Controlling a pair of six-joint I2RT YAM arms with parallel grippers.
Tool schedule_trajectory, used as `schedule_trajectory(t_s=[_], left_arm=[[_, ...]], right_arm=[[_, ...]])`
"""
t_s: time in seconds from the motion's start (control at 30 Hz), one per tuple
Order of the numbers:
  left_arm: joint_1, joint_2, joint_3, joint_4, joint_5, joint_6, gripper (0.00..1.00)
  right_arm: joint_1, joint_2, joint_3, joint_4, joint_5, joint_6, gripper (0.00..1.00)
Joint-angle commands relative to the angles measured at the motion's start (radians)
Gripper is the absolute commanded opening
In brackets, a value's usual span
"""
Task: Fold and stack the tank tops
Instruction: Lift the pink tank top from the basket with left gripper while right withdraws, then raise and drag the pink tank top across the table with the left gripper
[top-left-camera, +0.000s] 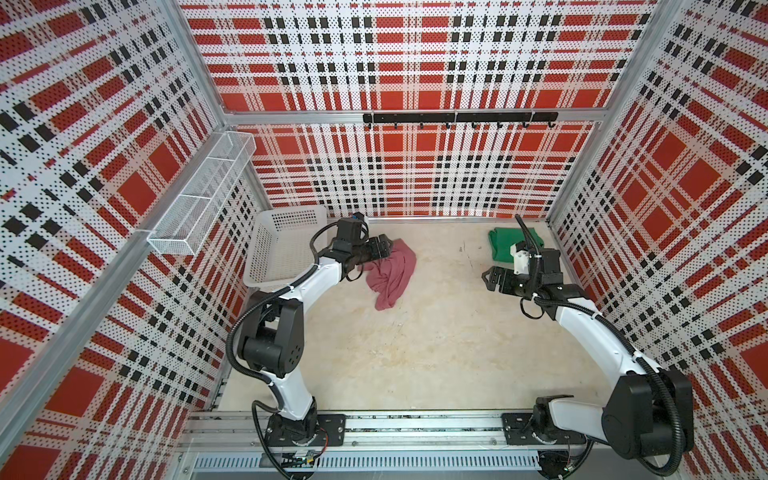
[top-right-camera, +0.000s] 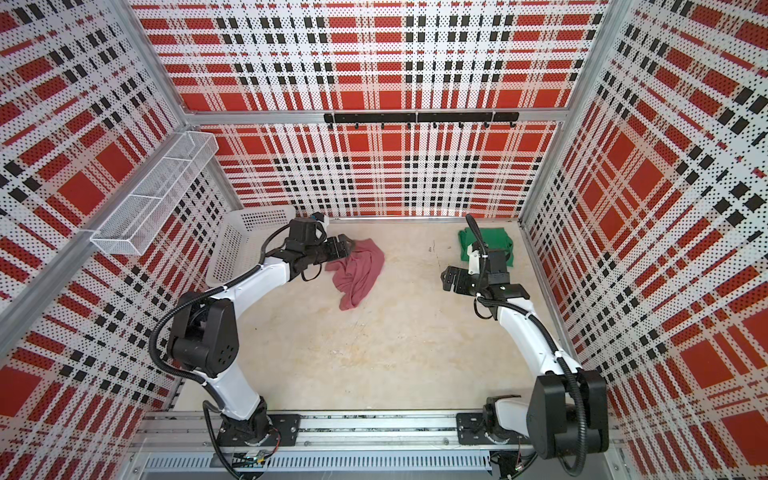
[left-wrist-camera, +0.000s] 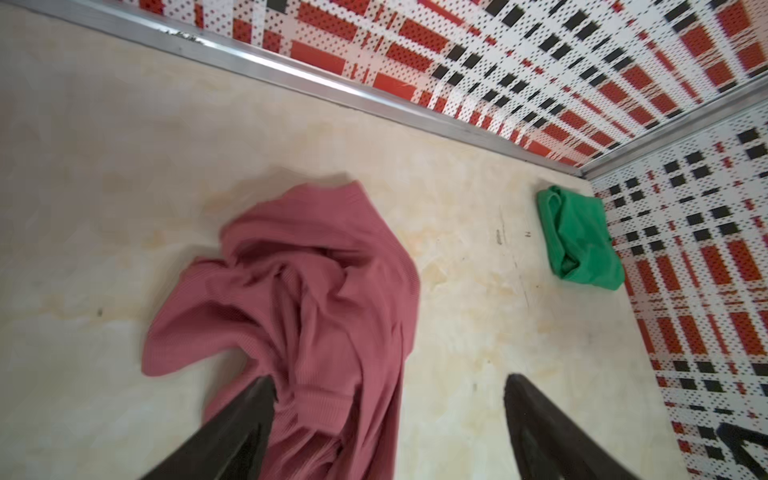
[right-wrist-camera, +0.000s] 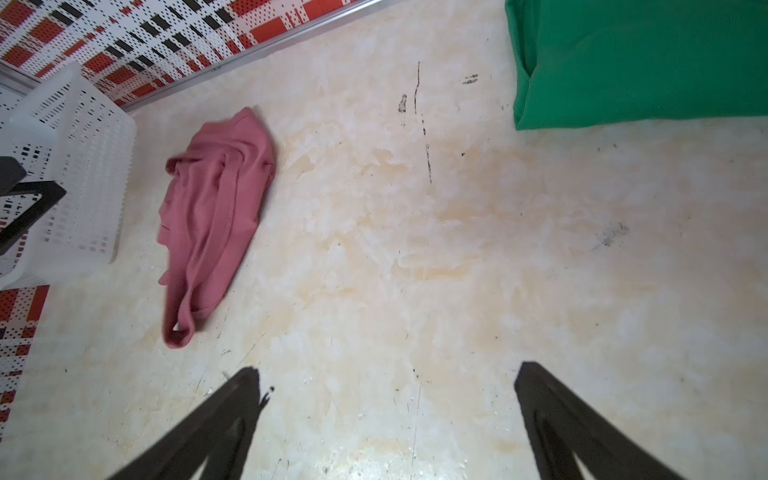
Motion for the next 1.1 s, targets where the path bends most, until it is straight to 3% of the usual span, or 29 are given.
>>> schedule_trajectory(t_s=[0.0, 0.13, 0.3, 0.47, 0.67, 0.7, 0.77, 0.87, 1.03, 1.07], left_arm=[[0.008, -0.146, -0.011, -0.062, -0.122, 0.088, 0.89], [-0.042, -0.278, -0.140, -0.147, -0.225, 0.083, 0.81], [-0.191, -0.361, -0.330, -0.181, -0.302, -0.019, 0.72], [-0.249, -0.337, -0.441, -0.129, -0.298, -0.076, 0.77], [-0.270, -0.166, -0.428, -0.036, -0.284, -0.074, 0.77], [-0.271, -0.140, -0.418, -0.014, -0.284, -0.075, 0.71], [-0.276, -0.113, -0.391, 0.020, -0.263, -0.075, 0.49], [-0.288, -0.084, -0.318, 0.019, -0.267, -0.056, 0.29], [-0.287, -0.039, -0.164, -0.033, -0.297, -0.001, 0.01], [-0.289, -0.038, -0.120, -0.046, -0.297, 0.010, 0.00]], right_arm=[[0.029, -0.021, -0.038, -0.012, 0.000, 0.014, 0.98], [0.096, 0.056, -0.018, 0.005, 0.022, 0.033, 0.96], [0.128, 0.129, 0.022, 0.064, 0.032, 0.093, 0.92], [0.128, 0.147, 0.038, 0.083, 0.037, 0.106, 0.90], [0.130, 0.126, 0.004, 0.082, 0.037, 0.118, 0.90], [0.130, 0.120, -0.002, 0.079, 0.038, 0.116, 0.90], [0.129, 0.113, -0.007, 0.066, 0.044, 0.110, 0.90], [0.129, 0.107, -0.013, 0.057, 0.051, 0.104, 0.90], [0.129, 0.117, -0.032, 0.110, -0.019, 0.102, 0.86], [0.129, 0.118, -0.039, 0.129, -0.039, 0.103, 0.85]])
